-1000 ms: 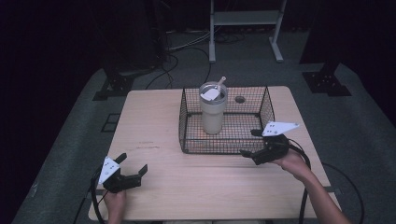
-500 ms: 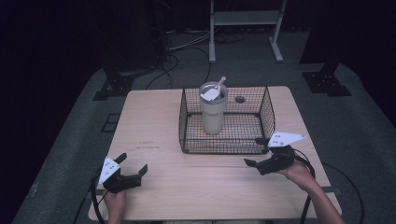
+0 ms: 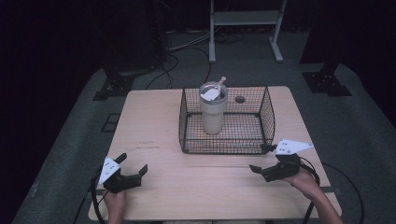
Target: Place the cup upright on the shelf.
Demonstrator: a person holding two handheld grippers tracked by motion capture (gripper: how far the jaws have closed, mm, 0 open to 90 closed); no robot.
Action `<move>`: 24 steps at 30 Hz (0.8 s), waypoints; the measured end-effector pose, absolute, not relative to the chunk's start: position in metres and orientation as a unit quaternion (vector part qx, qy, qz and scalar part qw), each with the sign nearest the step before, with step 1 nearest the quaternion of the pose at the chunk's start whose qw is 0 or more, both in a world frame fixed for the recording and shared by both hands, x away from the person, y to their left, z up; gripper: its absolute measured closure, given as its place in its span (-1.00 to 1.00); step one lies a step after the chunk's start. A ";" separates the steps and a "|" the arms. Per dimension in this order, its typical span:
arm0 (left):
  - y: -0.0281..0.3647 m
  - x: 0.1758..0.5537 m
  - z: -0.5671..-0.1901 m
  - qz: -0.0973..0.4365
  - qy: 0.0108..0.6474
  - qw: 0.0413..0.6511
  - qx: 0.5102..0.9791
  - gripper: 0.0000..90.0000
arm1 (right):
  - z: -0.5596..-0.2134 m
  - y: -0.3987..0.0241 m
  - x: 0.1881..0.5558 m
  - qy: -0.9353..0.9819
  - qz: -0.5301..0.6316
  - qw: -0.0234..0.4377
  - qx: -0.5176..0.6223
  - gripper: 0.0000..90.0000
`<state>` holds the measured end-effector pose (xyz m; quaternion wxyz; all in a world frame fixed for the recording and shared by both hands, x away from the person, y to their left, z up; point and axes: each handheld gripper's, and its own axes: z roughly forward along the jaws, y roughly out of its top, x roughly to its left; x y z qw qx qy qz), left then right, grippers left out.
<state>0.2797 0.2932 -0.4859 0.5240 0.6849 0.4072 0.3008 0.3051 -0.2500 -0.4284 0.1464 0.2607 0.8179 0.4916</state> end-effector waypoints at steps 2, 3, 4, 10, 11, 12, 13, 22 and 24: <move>0.293 0.280 -0.486 0.301 0.407 0.524 0.685 -1.00 | -0.431 -0.252 0.304 0.818 0.490 0.147 0.262 -0.79; 0.293 0.280 -0.486 0.301 0.407 0.524 0.685 -1.00 | -0.433 -0.254 0.302 0.817 0.491 0.147 0.264 -0.79; 0.293 0.280 -0.486 0.301 0.407 0.524 0.685 -1.00 | -0.434 -0.255 0.301 0.816 0.492 0.147 0.264 -0.79; 0.293 0.280 -0.486 0.301 0.408 0.524 0.685 -1.00 | -0.439 -0.259 0.296 0.815 0.493 0.149 0.266 -0.79; 0.293 0.280 -0.486 0.301 0.408 0.524 0.685 -1.00 | -0.441 -0.261 0.295 0.814 0.494 0.150 0.266 -0.79; 0.293 0.280 -0.486 0.301 0.408 0.524 0.685 -1.00 | -0.444 -0.263 0.293 0.812 0.495 0.149 0.271 -0.79; 0.293 0.280 -0.486 0.301 0.408 0.524 0.685 -1.00 | -0.445 -0.264 0.292 0.812 0.495 0.149 0.272 -0.79; 0.293 0.280 -0.486 0.301 0.408 0.523 0.685 -1.00 | -0.459 -0.272 0.285 0.812 0.489 0.150 0.281 -0.79; 0.293 0.280 -0.486 0.301 0.408 0.523 0.685 -1.00 | -0.461 -0.273 0.285 0.812 0.489 0.149 0.283 -0.79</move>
